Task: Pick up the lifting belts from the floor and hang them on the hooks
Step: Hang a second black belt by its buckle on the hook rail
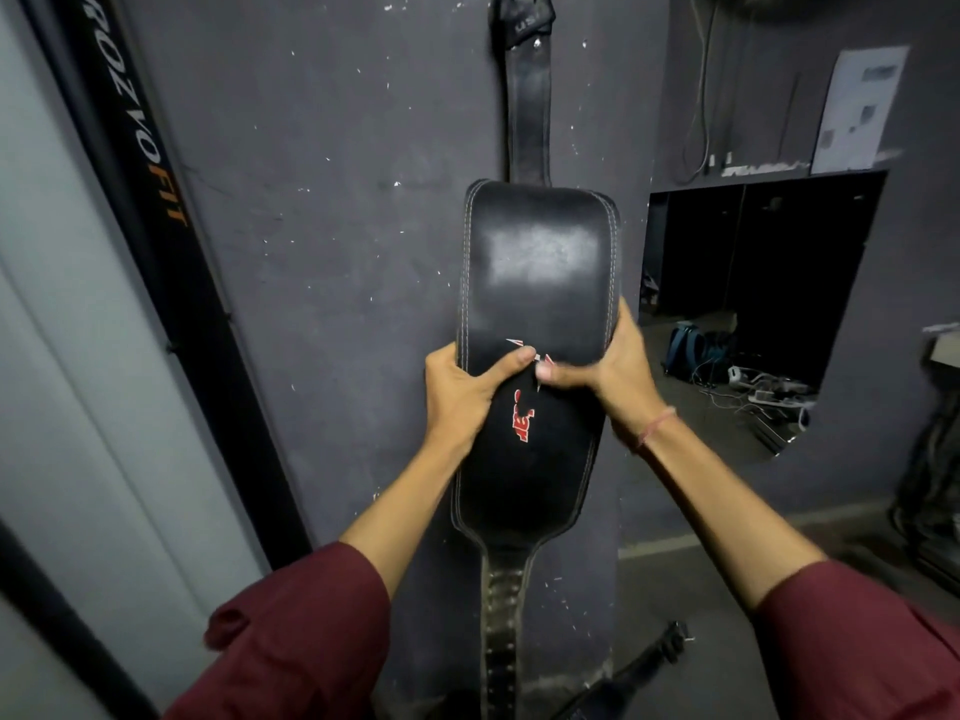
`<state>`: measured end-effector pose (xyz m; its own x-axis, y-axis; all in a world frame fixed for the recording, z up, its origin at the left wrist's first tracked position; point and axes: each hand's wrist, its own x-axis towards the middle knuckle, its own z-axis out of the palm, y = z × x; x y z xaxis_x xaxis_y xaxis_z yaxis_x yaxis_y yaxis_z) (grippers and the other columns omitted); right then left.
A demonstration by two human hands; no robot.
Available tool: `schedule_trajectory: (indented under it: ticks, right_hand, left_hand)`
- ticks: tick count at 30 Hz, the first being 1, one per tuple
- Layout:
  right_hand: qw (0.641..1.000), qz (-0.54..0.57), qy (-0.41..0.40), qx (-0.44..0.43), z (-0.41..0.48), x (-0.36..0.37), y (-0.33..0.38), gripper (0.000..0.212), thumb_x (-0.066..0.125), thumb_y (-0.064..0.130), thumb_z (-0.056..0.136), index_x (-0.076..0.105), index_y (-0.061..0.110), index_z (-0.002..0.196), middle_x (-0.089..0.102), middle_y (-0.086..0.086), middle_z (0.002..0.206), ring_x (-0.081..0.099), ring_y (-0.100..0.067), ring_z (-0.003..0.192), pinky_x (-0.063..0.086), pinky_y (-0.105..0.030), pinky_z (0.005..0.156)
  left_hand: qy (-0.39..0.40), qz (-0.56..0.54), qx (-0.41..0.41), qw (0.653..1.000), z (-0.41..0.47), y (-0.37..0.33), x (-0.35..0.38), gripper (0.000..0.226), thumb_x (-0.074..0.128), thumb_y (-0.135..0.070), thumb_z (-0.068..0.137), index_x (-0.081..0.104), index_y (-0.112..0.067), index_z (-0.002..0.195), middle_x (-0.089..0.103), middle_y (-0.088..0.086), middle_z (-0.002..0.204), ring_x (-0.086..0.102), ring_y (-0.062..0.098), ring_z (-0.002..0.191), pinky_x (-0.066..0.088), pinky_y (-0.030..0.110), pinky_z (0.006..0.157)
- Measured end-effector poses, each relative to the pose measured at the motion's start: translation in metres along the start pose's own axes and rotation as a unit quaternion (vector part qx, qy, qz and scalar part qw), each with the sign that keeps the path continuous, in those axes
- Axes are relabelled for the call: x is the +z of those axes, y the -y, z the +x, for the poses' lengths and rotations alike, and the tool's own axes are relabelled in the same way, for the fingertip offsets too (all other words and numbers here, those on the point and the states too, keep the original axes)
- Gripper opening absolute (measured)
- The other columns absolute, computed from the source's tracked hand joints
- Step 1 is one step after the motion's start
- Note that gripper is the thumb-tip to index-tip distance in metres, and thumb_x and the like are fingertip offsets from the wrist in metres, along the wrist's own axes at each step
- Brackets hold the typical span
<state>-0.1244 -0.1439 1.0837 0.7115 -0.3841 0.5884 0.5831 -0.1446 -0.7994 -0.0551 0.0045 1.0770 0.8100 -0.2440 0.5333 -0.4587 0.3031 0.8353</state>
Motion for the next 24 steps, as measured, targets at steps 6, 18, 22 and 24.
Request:
schedule_trajectory:
  ticks: [6,18,22,24]
  right_hand:
    - [0.978,-0.007,0.0,0.208,-0.123,-0.005,-0.107,0.056,0.085,-0.015,0.055,0.066,0.011,0.101,0.077,0.002,0.094,0.068,-0.023,0.099,0.056,-0.02,0.073]
    - [0.974,0.175,0.009,0.142,0.007,-0.005,0.014,0.045,0.07,0.006,0.081,0.058,-0.006,0.122,0.068,-0.025,0.112,0.069,-0.033,0.094,0.057,-0.043,0.084]
    - [0.983,0.137,-0.008,0.12,0.022,-0.001,0.027,0.045,0.065,-0.014,0.076,0.057,0.0,0.119,0.072,-0.013,0.098,0.073,-0.025,0.085,0.058,-0.037,0.072]
    - [0.985,0.137,0.008,0.103,0.016,0.002,0.024,0.054,0.064,-0.021,0.073,0.056,0.006,0.118,0.074,-0.009,0.097,0.073,-0.023,0.086,0.059,-0.035,0.068]
  left_hand:
    - [0.02,0.014,0.036,0.999,0.011,-0.014,0.01,0.01,0.083,-0.011,0.076,0.074,-0.008,0.076,0.074,-0.002,0.069,0.07,0.011,0.065,0.054,0.024,0.06]
    - [0.008,0.022,0.056,0.998,0.007,-0.005,0.005,0.026,0.076,-0.017,0.085,0.065,-0.017,0.061,0.067,-0.006,0.06,0.062,0.008,0.059,0.05,0.025,0.057]
    - [-0.031,0.06,0.023,0.997,-0.008,0.019,0.0,0.044,0.067,-0.036,0.091,0.054,-0.02,0.052,0.056,-0.008,0.054,0.053,0.006,0.056,0.043,0.026,0.056]
    - [-0.055,0.089,-0.04,0.994,-0.004,0.032,-0.005,0.06,0.055,-0.064,0.086,0.046,-0.011,0.059,0.048,0.001,0.06,0.048,0.013,0.06,0.043,0.032,0.06]
